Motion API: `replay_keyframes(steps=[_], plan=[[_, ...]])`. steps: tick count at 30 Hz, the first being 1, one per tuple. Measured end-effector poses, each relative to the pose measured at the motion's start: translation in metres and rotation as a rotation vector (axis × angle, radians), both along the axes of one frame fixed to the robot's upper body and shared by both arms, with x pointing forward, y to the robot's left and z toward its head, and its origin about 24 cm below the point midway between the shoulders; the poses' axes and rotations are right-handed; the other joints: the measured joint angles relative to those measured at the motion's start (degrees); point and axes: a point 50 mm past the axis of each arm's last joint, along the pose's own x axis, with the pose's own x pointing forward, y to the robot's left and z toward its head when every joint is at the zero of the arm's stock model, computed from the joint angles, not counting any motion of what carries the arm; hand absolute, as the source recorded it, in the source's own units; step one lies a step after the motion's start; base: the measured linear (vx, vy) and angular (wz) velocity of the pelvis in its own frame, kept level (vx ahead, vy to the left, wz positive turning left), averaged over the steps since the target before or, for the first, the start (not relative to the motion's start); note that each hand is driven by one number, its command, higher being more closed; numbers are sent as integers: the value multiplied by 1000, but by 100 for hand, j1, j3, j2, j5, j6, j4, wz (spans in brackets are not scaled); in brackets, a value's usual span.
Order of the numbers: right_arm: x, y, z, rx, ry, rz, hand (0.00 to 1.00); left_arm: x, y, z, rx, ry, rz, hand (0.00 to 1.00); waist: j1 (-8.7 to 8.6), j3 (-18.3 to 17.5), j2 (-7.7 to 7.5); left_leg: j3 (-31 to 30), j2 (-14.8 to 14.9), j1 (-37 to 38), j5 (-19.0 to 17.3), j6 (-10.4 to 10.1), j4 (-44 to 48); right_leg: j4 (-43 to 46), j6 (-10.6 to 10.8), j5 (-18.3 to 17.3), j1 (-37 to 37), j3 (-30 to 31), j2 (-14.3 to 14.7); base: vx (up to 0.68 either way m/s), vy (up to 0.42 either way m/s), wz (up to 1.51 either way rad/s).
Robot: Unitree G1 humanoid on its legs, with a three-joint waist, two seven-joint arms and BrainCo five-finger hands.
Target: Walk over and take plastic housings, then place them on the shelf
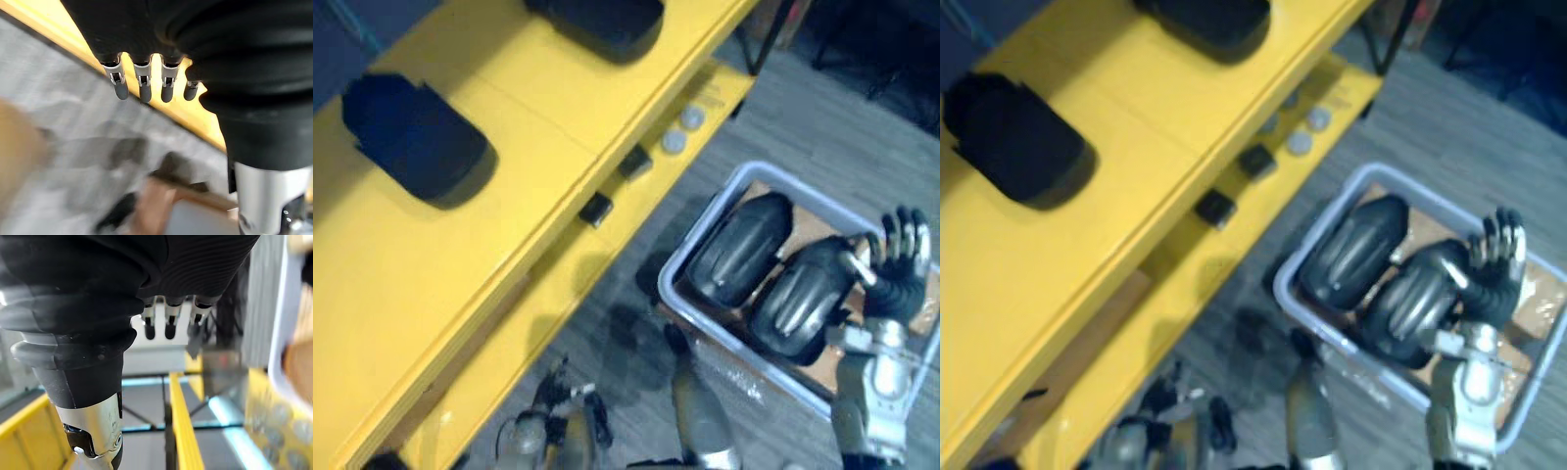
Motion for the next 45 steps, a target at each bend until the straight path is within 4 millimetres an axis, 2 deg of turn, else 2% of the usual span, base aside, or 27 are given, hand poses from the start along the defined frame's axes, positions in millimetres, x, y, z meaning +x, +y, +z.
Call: replay_keyframes(steps=[2, 4, 5, 6, 7, 8, 9, 10, 12, 13, 14, 15, 16, 17, 18, 19, 20, 23, 26, 27, 29, 31, 35, 37, 39, 42, 45], plan=[[-3, 2, -5, 52, 17, -30, 0, 9, -14, 12, -5, -66, -47, 0, 201, 28, -28, -6, 80, -65, -315, 31, 543, 608, 22, -331, -162, 0, 114, -81, 26, 2], [-12, 7, -14, 114, 42, -52, 0, 13, -24, 17, -21, -80, -84, 0, 205, 28, -28, 37, 189, -27, -529, 38, 855, 702, 61, -297, -99, 8, 234, -51, 85, -35], [-23, 10, -29, 151, 88, -64, 0, 14, -30, 17, -36, -66, -107, 0, 185, 29, -30, 179, 292, 51, -689, 50, 992, 656, 64, -192, -26, 36, 305, -94, 167, -88], [-34, 15, -46, 187, 146, -68, 0, 13, -33, 14, -54, -37, -109, 0, 191, 29, -32, 451, 448, 178, -795, 125, 1053, 557, -93, 39, -19, -141, 343, -83, 143, -109], [-39, 17, -53, 202, 173, -69, 0, 12, -34, 12, -55, -18, -112, 0, 192, 26, -38, 617, 501, 256, -806, 154, 1032, 446, -159, 209, 6, -291, 314, -162, 196, -141], [-53, 19, -64, 219, 218, -78, 0, 10, -38, 10, -51, 10, -126, 0, 178, 12, -51, 988, 536, 403, -762, 252, 847, -66, -276, 666, 136, -635, 213, -145, 120, -145], [-65, 19, -72, 213, 263, -86, 0, 7, -37, 6, -40, 37, -124, 0, 165, -85, -89, 1409, 550, 557, -622, 383, 556, -169, -435, 739, 144, -1006, 83, -158, 135, -139], [-70, 19, -76, 204, 282, -86, 0, 6, -37, 5, -35, 51, -121, 0, 129, -128, -95, 1559, 559, 618, -554, 401, 429, 49, -523, 643, 123, -1200, 65, -45, 76, -125], [-83, 19, -81, 166, 307, -67, 0, -5, -28, -6, 5, 127, -107, 0, 53, -345, -141, 2075, 600, 975, -270, 421, -122, 1227, -889, -52, 140, -1710, -22, 34, 51, -106], [-84, 20, -81, 157, 301, -59, 0, -9, -26, -10, 14, 149, -103, 0, 35, -452, -165, 2181, 594, 1023, -220, 416, -212, 1472, -991, -193, 144, -1834, -85, 63, 30, -103], [-86, 22, -80, 140, 290, -38, 0, -18, -15, -16, 28, 186, -75, 0, 19, -691, -269, 2382, 475, 1076, -148, 431, -281, 1366, -1027, -151, 158, -2105, -122, 41, 22, -114], [-81, 25, -76, 121, 276, -3, 0, -23, -10, -20, 29, 213, -53, 0, 48, -816, -297, 2280, 392, 1018, 9, 629, -379, 877, -1161, 1, 264, -2169, -66, 10, 6, -142], [-76, 27, -74, 98, 263, 22, 0, -30, -3, -28, 29, 253, -24, 0, 127, -982, -209, 2086, 432, 836, 212, 897, -527, -102, -1108, 232, 598, -1975, 106, -56, -88, -148], [-74, 26, -69, 66, 242, 26, 0, -36, 4, -32, 31, 278, 0, 0, 176, -1157, -115, 2005, 434, 916, 328, 593, -1161, -39, -1213, -104, 623, -2170, 101, 23, -158, -142], [-71, 21, -65, 50, 218, 8, 0, -41, 16, -37, 54, 308, 24, 0, 154, -1192, -272, 2279, 272, 1073, 484, 359, -1343, 76, -1004, -675, 917, -2559, -356, 42, -145, -110], [-70, 19, -64, 43, 212, -2, 0, -42, 20, -38, 64, 316, 28, 0, 179, -1210, -302, 2339, 268, 1068, 481, 356, -1329, -131, -800, -717, 1020, -2673, -426, 50, -124, -91], [-63, 14, -60, 26, 193, -20, 0, -47, 32, -42, 87, 347, 50, 0, 187, -1160, -210, 2370, 399, 1025, 506, 328, -1222, -610, -666, -331, 1179, -2736, -274, -36, -115, -61], [-62, 1, -58, -2, 206, -60, 0, -56, 35, -48, 72, 384, 86, 0, 177, -1191, -58, 2285, 536, 1094, 548, 278, -1170, -1199, -697, 17, 1507, -2633, -19, -31, -112, -34], [-63, -14, -60, 18, 251, -93, 0, -54, 34, -47, 48, 361, 101, 0, 165, -1126, -38, 2102, 520, 997, 620, 293, -1139, -1702, -737, 367, 1628, -2559, 88, -85, -54, -14], [-62, -18, -65, 50, 271, -94, 0, -53, 33, -47, 7, 350, 134, 0, 171, -1083, -46, 1810, 456, 899, 635, 318, -1065, -1869, -743, 455, 1639, -2471, 116, -117, -33, -26], [-60, -21, -69, 82, 289, -103, 0, -55, 31, -47, -44, 338, 170, 0, 182, -981, -59, 1438, 328, 851, 702, 309, -1021, -2070, -763, 582, 1649, -2297, 107, -118, -9, -43], [-61, -23, -73, 114, 301, -99, 0, -59, 30, -49, -68, 347, 181, 0, 166, -972, -55, 1371, 281, 869, 741, 307, -1107, -2213, -776, 660, 1635, -2223, 90, -97, 10, -41], [-74, -41, -100, 224, 410, -161, 0, -66, 28, -50, -88, 337, 182, 0, 137, -887, 13, 1306, 71, 1044, 839, 220, -1527, -2470, -691, 849, 1651, -2154, -27, -58, 36, -16], [-69, -41, -114, 278, 455, -147, 0, -64, 27, -49, -88, 327, 183, 0, 146, -873, 14, 1263, -21, 1042, 862, 189, -1693, -2518, -652, 881, 1580, -2167, -90, -63, 56, -11], [-63, -39, -118, 291, 469, -129, 0, -61, 26, -47, -93, 313, 182, 0, 165, -790, 29, 1236, -101, 1043, 863, 192, -1784, -2523, -609, 931, 1538, -2168, -152, -66, 71, 0], [-46, -37, -111, 297, 427, -114, 0, -56, 24, -43, -124, 290, 200, 0, 183, -558, 45, 1064, -291, 893, 892, 268, -1799, -2547, -543, 1040, 1497, -2300, -338, -96, 111, 23], [-16, -40, -92, 295, 364, -132, 0, -56, 26, -44, -118, 299, 223, 0, 425, -358, 12, 956, -455, 689, 917, 364, -1713, -2549, -514, 1266, 1374, -2345, -501, -67, 84, 20]])
